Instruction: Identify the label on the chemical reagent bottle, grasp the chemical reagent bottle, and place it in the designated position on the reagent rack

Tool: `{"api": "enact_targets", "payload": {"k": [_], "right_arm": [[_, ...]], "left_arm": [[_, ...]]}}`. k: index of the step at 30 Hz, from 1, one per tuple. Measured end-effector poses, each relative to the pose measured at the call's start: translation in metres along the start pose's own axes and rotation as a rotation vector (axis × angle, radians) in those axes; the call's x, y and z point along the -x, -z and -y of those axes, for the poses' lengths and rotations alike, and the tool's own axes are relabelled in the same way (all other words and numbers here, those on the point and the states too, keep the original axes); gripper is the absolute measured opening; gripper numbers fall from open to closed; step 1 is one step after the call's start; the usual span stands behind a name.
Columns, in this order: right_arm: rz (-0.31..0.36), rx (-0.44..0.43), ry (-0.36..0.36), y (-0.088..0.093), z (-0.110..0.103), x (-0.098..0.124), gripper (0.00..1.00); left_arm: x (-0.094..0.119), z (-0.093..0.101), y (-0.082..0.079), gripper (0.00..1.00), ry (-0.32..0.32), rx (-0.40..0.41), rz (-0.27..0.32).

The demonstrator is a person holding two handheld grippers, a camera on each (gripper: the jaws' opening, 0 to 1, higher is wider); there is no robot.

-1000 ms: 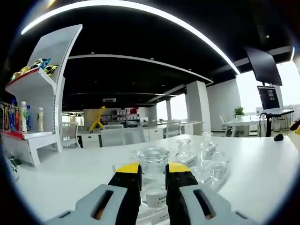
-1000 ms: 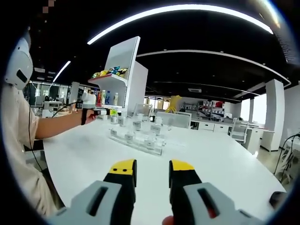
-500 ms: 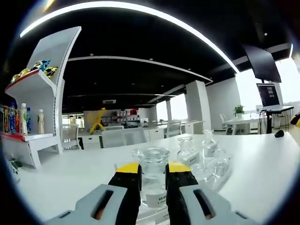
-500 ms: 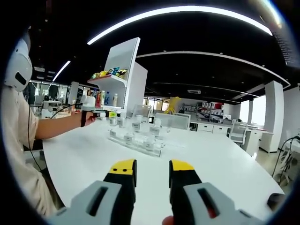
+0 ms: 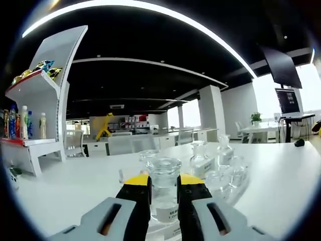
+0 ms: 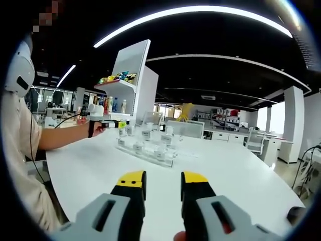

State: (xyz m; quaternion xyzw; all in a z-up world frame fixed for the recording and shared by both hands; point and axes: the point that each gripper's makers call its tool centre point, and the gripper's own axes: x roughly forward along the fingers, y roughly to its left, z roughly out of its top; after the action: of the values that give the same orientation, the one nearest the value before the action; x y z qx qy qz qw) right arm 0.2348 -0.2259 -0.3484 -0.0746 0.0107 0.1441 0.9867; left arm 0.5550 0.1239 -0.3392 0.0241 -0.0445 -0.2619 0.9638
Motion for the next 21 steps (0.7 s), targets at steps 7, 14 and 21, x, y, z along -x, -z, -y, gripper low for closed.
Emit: {"api": "enact_targets", "payload": {"k": [7,14,21], "right_arm": [[-0.011,-0.001,-0.004,0.004,-0.001,-0.002,0.27],[-0.014,-0.001,0.005,0.005,0.002,0.000,0.27],[-0.020,0.001,0.000,0.006,-0.001,-0.002,0.27]], "left_arm": [[-0.005,0.005,0.005,0.19,0.004,0.001,0.008],[-0.006,-0.001,0.012,0.19,0.002,0.022,0.003],[-0.006,0.003,0.014,0.19,0.009,0.019,0.005]]}}
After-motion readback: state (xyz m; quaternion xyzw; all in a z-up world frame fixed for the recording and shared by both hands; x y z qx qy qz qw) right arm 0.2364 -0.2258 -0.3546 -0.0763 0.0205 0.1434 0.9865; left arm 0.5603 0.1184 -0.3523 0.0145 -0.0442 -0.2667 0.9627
